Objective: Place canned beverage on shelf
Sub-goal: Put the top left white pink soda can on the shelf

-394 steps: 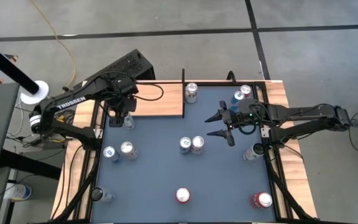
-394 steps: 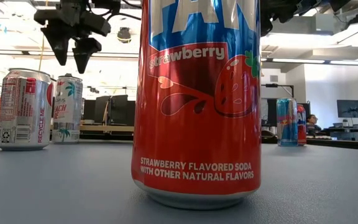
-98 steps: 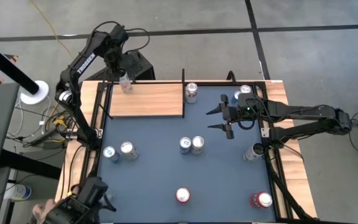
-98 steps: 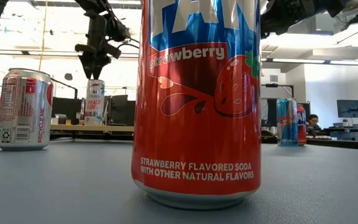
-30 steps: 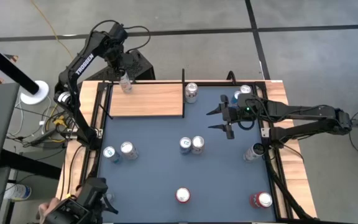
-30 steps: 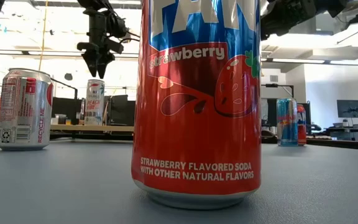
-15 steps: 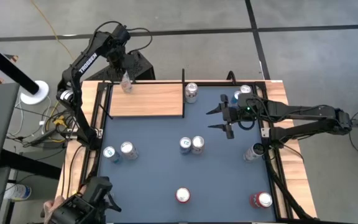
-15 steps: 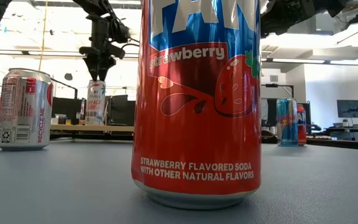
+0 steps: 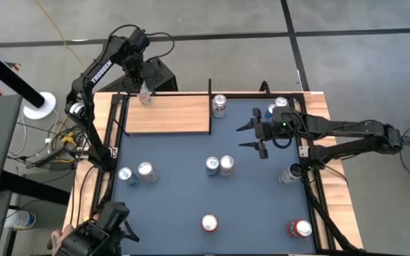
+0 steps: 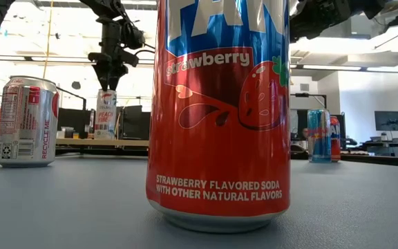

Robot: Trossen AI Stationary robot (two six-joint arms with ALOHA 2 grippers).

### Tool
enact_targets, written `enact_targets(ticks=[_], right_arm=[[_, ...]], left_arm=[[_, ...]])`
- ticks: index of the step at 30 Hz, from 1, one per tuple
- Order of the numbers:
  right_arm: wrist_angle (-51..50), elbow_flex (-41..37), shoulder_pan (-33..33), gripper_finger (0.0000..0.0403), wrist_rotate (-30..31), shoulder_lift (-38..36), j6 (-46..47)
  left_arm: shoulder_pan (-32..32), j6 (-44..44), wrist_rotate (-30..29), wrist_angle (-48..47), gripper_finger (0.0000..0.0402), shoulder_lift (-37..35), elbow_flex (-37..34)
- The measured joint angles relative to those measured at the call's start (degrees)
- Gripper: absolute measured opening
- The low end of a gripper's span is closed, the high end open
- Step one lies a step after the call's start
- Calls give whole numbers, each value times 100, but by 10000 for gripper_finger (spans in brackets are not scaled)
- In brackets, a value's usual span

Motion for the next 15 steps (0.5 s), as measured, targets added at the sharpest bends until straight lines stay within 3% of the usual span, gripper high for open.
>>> enact_targets(ticks=[15], right_arm=[[-11,0,0,249,0,0,44]], left_arm=[[-72,111,330,-277,209,-1,-42]])
